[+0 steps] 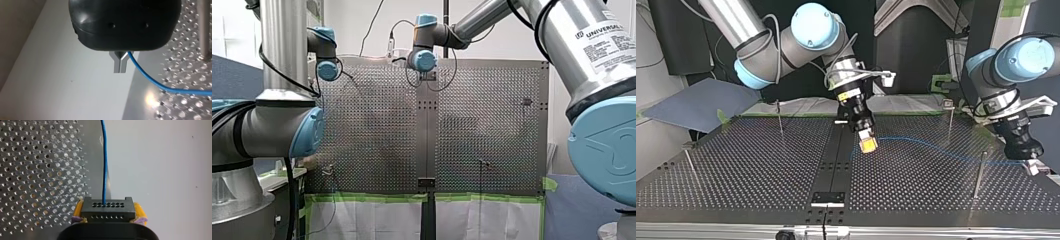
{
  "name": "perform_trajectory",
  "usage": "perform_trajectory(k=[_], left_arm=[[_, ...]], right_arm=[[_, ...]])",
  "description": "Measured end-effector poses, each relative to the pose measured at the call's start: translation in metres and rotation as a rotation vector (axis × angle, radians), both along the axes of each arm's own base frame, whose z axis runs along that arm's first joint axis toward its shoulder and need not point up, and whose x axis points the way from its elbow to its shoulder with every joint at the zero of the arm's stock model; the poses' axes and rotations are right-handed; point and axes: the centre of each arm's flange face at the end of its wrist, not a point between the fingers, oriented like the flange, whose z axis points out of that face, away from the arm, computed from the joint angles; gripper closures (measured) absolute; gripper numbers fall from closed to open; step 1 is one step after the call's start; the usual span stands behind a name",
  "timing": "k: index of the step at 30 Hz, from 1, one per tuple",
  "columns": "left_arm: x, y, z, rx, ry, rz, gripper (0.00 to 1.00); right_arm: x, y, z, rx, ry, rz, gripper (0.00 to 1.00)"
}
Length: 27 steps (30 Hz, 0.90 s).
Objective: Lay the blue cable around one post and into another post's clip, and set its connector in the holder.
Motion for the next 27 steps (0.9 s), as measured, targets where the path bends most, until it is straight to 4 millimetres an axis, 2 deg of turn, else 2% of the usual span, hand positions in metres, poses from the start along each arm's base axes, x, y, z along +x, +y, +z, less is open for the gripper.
perform_trajectory(k=[7, 15, 23, 27], left_arm=[[0.016, 0.006, -0.004, 0.003, 0.010, 0.004, 0.98], [0.022, 0.011, 0.001, 0.009, 0.002, 0.010, 0.98], [0.039, 0.016, -0.024, 0.012, 0.051, 0.003, 0.98], [0.043, 0.018, -0.029, 0.013, 0.052, 0.002, 0.98]], right_arm=[[0.016, -0.005, -0.005, 0.002, 0.010, 0.007, 1.00], [0.026, -0.012, 0.003, -0.011, -0.010, 0.009, 1.00], [0.025, -0.020, 0.006, -0.021, -0.024, 0.001, 1.00], [0.026, -0.023, 0.007, -0.033, -0.039, 0.001, 1.00]])
